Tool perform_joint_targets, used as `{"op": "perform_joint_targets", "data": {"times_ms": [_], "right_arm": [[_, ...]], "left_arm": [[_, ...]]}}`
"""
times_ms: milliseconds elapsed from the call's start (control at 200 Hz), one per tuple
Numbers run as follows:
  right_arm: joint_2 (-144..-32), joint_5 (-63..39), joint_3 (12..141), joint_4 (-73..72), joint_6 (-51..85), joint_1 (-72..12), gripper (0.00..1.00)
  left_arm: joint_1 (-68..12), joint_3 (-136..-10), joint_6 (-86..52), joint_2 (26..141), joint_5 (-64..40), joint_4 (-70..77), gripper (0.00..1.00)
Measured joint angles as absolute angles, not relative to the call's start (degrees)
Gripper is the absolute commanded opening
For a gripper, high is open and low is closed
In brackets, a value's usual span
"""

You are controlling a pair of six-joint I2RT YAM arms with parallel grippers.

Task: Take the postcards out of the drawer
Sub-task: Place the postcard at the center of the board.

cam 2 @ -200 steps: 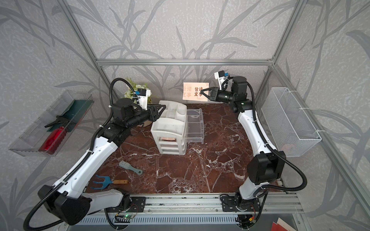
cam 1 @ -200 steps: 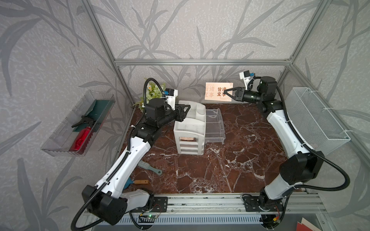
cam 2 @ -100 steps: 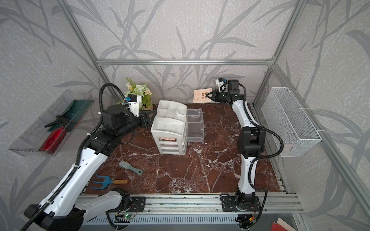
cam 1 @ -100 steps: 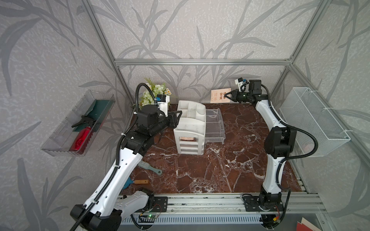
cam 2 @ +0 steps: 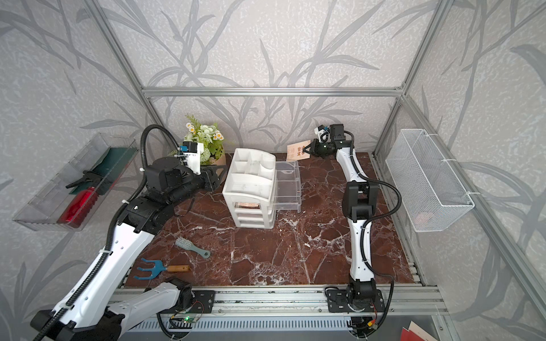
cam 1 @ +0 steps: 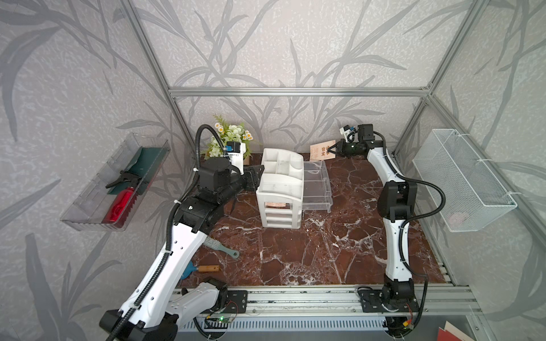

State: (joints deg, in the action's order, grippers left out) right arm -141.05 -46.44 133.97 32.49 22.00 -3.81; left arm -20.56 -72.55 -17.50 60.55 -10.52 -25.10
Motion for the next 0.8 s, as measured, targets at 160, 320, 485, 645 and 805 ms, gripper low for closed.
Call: {"op": "perform_joint_targets", "data": {"times_ms": [160, 320, 485, 645, 805], "right_arm": [[-142.50, -46.26, 132.31, 32.05, 22.83, -5.32, 0.00], [-142.71, -46.28, 128.97, 28.40, 25.34, -6.46, 0.00], [-144.81, -46.33, 127.96, 25.63, 27.44, -6.74, 0.00], [-147.37, -46.13, 127.96, 24.93, 28.32, -6.98, 0.02], [-148.27, -45.76, 127.96, 24.64, 29.19, -7.07, 0.09]], "left_arm": [[-20.56, -72.55, -17.52, 61.30, -10.57, -25.39, 0.43], [-20.56, -72.58, -17.47, 61.76, -10.57, -26.30, 0.44], [-20.49, -72.58, -17.06, 61.76, -10.46, -27.00, 0.44], [-20.43, -72.58, -16.64, 61.71, -10.37, -27.49, 0.45], [-20.34, -72.58, -16.47, 61.36, -10.31, -27.53, 0.45]]}}
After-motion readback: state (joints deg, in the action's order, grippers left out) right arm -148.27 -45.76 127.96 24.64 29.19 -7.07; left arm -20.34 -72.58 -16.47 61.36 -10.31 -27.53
